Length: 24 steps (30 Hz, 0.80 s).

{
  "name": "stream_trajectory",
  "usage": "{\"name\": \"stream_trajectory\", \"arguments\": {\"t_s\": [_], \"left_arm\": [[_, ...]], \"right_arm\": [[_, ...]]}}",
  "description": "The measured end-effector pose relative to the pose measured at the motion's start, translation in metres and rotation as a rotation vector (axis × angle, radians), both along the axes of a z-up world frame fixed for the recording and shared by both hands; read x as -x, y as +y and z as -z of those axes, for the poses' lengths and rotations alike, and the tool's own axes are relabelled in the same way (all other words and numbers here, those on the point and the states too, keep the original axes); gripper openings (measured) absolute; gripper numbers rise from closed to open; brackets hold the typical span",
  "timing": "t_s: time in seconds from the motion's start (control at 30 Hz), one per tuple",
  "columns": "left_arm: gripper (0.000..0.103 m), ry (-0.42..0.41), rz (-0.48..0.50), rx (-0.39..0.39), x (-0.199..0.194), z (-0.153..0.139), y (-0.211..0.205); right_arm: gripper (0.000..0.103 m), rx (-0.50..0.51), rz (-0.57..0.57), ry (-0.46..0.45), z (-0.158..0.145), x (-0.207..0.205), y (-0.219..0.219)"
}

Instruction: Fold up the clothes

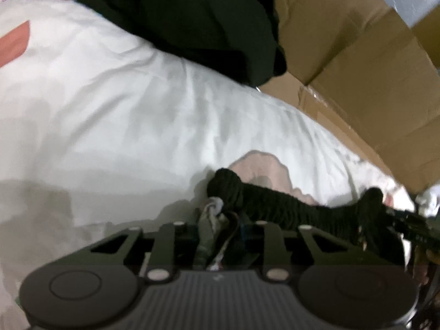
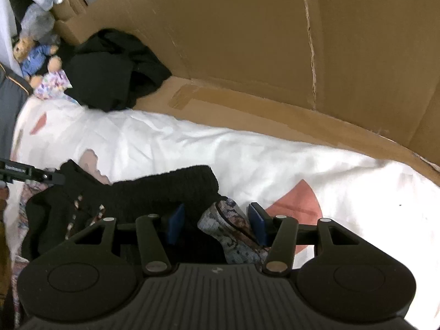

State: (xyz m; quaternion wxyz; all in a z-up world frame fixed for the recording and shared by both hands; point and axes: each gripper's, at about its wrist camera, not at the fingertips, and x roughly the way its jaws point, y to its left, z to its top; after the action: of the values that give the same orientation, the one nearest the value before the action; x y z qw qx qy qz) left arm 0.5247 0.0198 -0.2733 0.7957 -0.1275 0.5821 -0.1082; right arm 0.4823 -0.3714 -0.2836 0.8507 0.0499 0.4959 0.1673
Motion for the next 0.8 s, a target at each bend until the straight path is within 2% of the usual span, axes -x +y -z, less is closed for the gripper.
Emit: {"name": "stream_trajectory", "arguments": {"t_s": [0.1,0.2,0.37,0.5,0.53,0.57,0.63,0.7,0.73,0.8], "left_arm": [[0.014,-0.035,0.029,-0.055,0.0,-0.009,-0.008],[0.012,-0.109,0.027,-0.064,-0.003,-0.026,-0.01],[0.011,-0.185,0.047,-0.101,-0.013,-0.041,-0.022],[0.011,-0.273,0.067,-0.141,-0.02,-0.049,-0.032],[0.011,-0.273,0.076,-0.154,-0.022,-0.047,-0.035],[0.012,-0.263,0.086,-0.168,-0.024,-0.043,-0.038],[0.014,-0.171,0.106,-0.199,-0.03,-0.026,-0.043],[0.024,-0.135,0.101,-0.238,-0.028,-0.017,-0.044],[0.025,-0.136,0.089,-0.239,-0.026,-0.017,-0.042],[0.034,-0.132,0.042,-0.224,-0.018,-0.022,-0.035]], "right_arm": [[0.019,0.077,-0.037,-0.006,-0.006,0.0,0.011],[0.015,0.14,-0.057,-0.026,-0.014,-0.002,0.018],[0.012,0.178,-0.031,-0.109,-0.031,-0.002,0.018],[0.012,0.25,0.007,-0.192,-0.039,-0.001,0.02],[0.012,0.268,0.019,-0.217,-0.04,-0.001,0.021],[0.012,0.283,0.031,-0.238,-0.042,-0.001,0.022],[0.017,0.292,0.044,-0.242,-0.039,-0.002,0.023],[0.021,0.272,0.024,-0.118,-0.022,-0.008,0.023],[0.024,0.26,0.028,-0.085,-0.019,-0.008,0.022],[0.043,0.223,0.06,-0.1,-0.023,0.003,0.012]]}}
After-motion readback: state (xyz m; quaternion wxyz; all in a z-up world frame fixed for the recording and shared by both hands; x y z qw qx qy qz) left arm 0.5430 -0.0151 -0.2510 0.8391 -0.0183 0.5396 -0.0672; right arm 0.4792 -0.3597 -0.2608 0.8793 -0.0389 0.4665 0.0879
